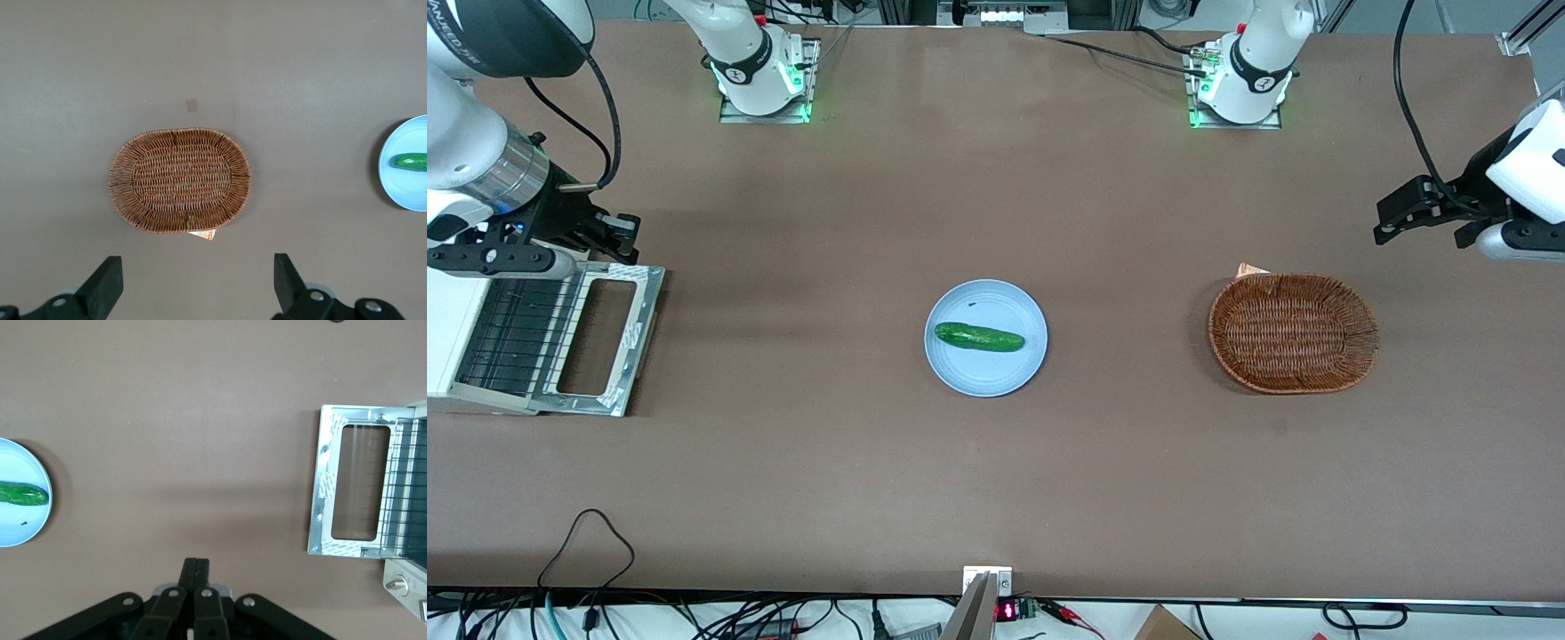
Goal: Open oven door with right arm only
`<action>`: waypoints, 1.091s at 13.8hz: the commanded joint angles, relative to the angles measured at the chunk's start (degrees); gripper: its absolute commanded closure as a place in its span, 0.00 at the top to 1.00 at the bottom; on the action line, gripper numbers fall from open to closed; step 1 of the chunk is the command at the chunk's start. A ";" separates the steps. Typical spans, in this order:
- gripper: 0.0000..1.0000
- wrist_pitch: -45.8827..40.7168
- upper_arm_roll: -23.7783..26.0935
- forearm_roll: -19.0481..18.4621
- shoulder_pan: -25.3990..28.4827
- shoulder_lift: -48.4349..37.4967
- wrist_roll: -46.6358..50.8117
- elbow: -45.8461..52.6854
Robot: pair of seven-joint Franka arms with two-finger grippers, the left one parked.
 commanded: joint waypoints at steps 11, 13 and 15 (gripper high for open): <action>1.00 -1.42 -0.48 1.02 0.13 0.78 -0.81 2.89; 1.00 -1.50 -0.48 0.76 0.22 0.69 -0.81 2.89; 1.00 -1.24 -0.39 0.49 0.48 0.78 -0.98 2.89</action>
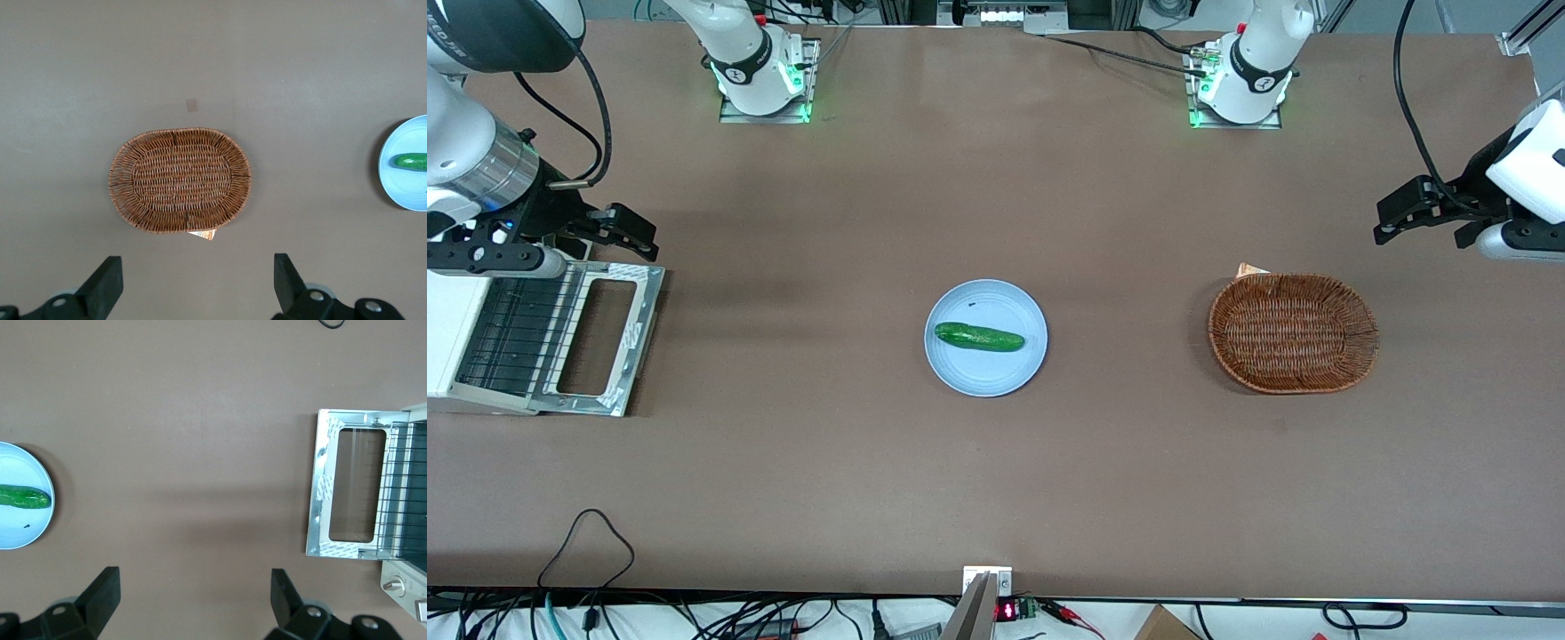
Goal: Open oven door with right arm only
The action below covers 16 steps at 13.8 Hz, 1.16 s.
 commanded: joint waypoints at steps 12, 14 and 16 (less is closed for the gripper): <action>1.00 -1.27 -0.16 -0.40 0.87 0.65 -1.02 1.53; 1.00 -1.27 -0.16 -0.40 0.87 0.65 -1.02 1.53; 1.00 -1.27 -0.16 -0.40 0.87 0.65 -1.02 1.53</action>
